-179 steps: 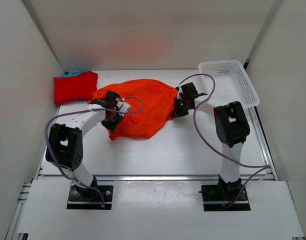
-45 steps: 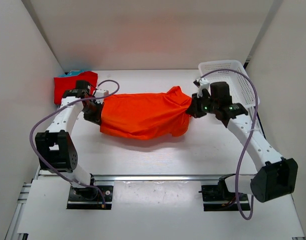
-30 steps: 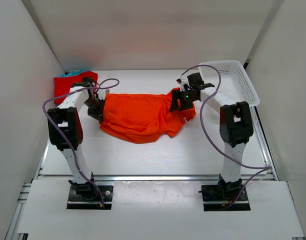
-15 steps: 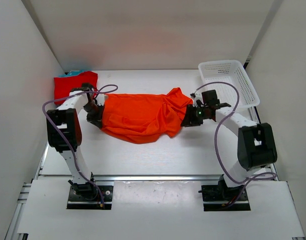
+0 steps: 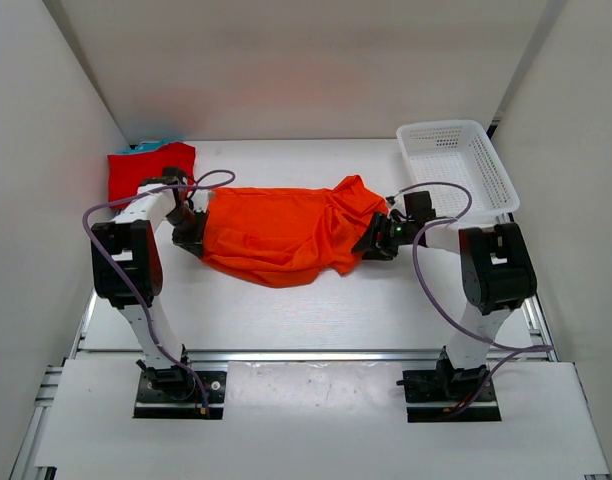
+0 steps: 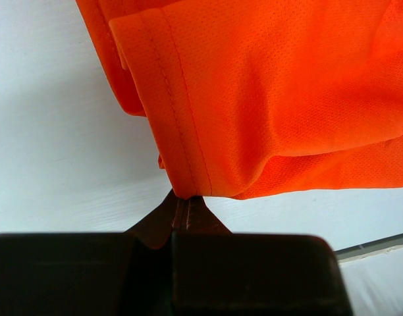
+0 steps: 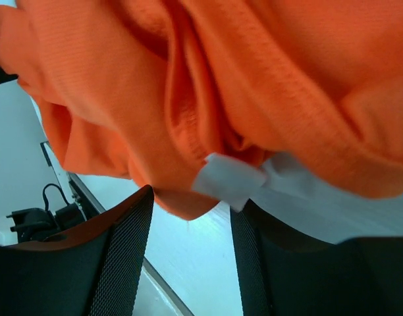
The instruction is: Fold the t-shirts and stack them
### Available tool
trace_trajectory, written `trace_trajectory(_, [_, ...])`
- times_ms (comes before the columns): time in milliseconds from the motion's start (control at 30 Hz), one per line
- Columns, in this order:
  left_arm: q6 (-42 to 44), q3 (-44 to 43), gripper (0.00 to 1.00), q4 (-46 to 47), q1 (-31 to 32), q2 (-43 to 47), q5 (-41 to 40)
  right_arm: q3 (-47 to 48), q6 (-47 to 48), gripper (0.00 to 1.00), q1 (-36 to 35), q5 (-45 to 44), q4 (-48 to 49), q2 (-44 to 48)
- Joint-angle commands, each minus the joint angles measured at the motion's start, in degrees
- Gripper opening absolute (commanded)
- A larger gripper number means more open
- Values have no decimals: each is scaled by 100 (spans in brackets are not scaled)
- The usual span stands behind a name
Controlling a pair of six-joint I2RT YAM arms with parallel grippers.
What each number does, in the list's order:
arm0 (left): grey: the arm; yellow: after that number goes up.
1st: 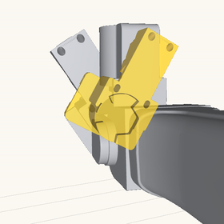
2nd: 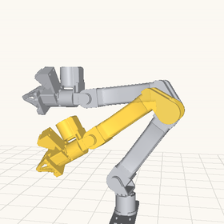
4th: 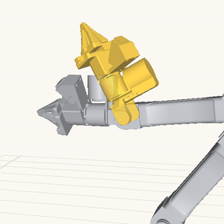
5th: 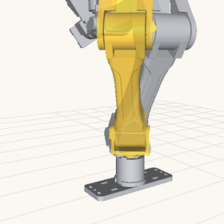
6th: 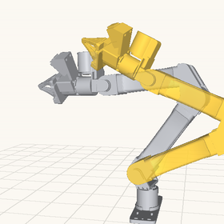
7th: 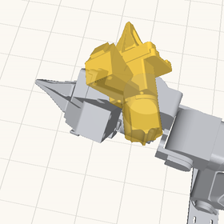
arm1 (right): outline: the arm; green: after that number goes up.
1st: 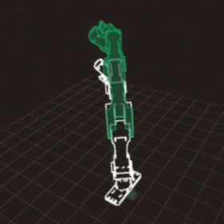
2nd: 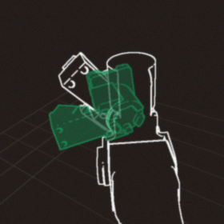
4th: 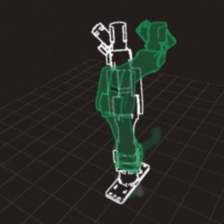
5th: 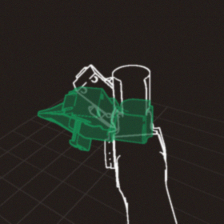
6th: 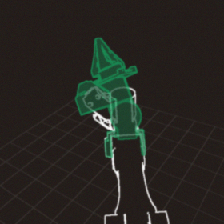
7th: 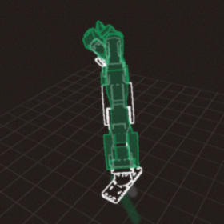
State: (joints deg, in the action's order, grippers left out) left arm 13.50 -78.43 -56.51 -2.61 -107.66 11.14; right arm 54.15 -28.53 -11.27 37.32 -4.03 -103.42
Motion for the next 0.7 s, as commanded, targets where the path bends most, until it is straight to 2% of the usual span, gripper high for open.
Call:
trace_trajectory(0, [-40, -14, 0, 35, 15, 359, -7, 175, -205, 55, 37, 65, 167, -257])
trace_trajectory(67, [-23, -23, 0, 61, 6, 333, -7, 227, -231, 52, 45, 100, 166, -337])
trace_trajectory(100, [-23, -75, 0, 53, 24, 333, -32, 228, -240, 47, 54, 170, 183, -372])
trace_trajectory(167, [-5, -137, 0, 9, -11, 324, -33, 271, -232, 30, 142, 206, 149, -416])
trace_trajectory(233, [22, -260, 0, -18, -46, 333, -50, 376, -232, 0, 186, 293, 122, -355])
trace_trajectory(333, [136, -1005, 0, -175, -108, 141, 38, 1199, -5, 0, 318, 162, -377, -302])
trace_trajectory(400, [214, -2283, 0, -334, -178, -175, 82, 2219, 277, 1, 423, 30, -946, -503])
trace_trajectory(500, [311, -3692, 0, -37, -117, -212, -84, 4833, 375, 0, 607, -172, -1661, -916])
trace_trajectory(600, [190, -5001, 0, 437, -239, -142, -112, 6611, 401, 0, 818, -548, -2083, -1049])
trace_trajectory(667, [22, -5576, 0, 588, -292, -124, -191, 7028, 480, 0, 880, -883, -2207, -848])
